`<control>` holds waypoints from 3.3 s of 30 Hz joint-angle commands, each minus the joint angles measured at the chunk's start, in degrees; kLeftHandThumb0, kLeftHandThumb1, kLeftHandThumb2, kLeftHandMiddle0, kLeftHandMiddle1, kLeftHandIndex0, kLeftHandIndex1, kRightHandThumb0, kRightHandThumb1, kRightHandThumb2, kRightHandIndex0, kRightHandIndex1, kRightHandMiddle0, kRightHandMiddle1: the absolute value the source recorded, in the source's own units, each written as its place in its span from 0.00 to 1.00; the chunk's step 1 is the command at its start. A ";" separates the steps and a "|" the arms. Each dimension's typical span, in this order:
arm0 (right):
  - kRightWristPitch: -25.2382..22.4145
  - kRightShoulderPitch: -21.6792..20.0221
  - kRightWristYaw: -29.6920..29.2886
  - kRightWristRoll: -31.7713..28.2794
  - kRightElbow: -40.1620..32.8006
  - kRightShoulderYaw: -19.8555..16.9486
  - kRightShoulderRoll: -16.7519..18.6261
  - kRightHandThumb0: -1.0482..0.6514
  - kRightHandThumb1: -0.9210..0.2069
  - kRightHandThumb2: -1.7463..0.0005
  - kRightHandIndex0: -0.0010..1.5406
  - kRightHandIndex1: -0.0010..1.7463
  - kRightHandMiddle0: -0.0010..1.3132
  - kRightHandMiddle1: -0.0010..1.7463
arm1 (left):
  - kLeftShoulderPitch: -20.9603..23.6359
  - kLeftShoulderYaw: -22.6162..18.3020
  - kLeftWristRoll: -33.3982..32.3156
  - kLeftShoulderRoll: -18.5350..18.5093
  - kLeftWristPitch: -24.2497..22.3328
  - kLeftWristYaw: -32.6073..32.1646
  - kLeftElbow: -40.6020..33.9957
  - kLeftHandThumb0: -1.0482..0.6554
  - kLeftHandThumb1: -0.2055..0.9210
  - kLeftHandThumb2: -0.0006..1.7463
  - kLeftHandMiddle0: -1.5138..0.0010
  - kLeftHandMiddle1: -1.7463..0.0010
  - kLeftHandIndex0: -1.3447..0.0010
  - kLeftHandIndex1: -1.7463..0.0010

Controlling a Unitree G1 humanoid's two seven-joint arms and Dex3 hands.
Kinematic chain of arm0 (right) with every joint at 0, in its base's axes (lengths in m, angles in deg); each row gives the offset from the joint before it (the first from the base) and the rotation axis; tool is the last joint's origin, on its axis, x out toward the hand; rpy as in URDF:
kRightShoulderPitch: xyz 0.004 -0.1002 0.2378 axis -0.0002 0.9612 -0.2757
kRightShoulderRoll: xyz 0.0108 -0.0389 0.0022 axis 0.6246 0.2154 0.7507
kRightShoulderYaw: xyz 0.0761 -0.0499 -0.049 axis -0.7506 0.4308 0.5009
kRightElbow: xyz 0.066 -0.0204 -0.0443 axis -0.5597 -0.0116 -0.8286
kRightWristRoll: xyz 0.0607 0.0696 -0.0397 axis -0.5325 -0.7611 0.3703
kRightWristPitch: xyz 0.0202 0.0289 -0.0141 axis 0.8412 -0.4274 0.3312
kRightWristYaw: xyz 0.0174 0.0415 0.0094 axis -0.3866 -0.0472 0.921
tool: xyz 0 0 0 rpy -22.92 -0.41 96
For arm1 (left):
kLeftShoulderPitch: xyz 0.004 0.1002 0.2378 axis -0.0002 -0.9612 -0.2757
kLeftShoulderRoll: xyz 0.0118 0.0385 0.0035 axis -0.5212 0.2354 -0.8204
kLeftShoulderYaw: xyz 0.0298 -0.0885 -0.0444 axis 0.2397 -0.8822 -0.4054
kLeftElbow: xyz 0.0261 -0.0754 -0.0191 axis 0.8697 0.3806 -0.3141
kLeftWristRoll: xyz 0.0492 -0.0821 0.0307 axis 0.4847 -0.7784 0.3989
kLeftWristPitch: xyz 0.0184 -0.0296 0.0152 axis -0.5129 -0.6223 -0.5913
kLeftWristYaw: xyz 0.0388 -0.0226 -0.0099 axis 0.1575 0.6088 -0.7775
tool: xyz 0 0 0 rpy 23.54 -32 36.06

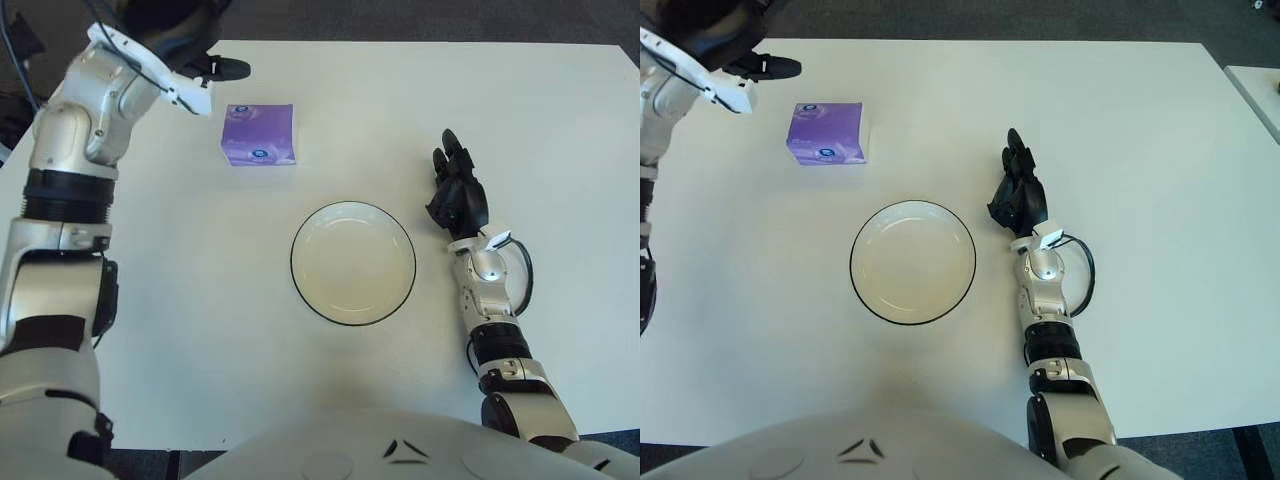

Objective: Put the tissue paper into the plate.

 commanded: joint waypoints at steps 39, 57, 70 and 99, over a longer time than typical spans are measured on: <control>-0.18 4.50 1.24 -0.02 12.01 -1.16 -0.04 0.12 0.00 0.41 0.00 0.00 0.00 0.07 | 9.19 21.47 -1.18 4.21 10.70 -8.33 28.99 0.00 1.00 0.44 1.00 1.00 1.00 0.97; 0.27 4.15 0.51 0.66 12.73 -1.30 0.14 0.12 0.00 0.41 0.01 0.00 0.00 0.07 | 11.79 27.94 1.34 7.80 8.72 -13.02 37.32 0.00 1.00 0.43 1.00 1.00 1.00 0.96; 0.11 4.36 0.15 0.80 12.42 -1.22 0.05 0.12 0.00 0.41 0.00 0.00 0.00 0.07 | 12.52 30.14 0.54 10.06 5.35 -11.17 42.60 0.00 1.00 0.43 1.00 1.00 1.00 0.95; 0.43 5.07 2.71 -0.82 12.61 -1.99 -0.45 0.12 0.00 0.40 0.00 0.00 0.00 0.06 | 13.54 31.51 -0.67 11.21 -4.07 -6.92 45.17 0.00 1.00 0.47 1.00 1.00 1.00 1.00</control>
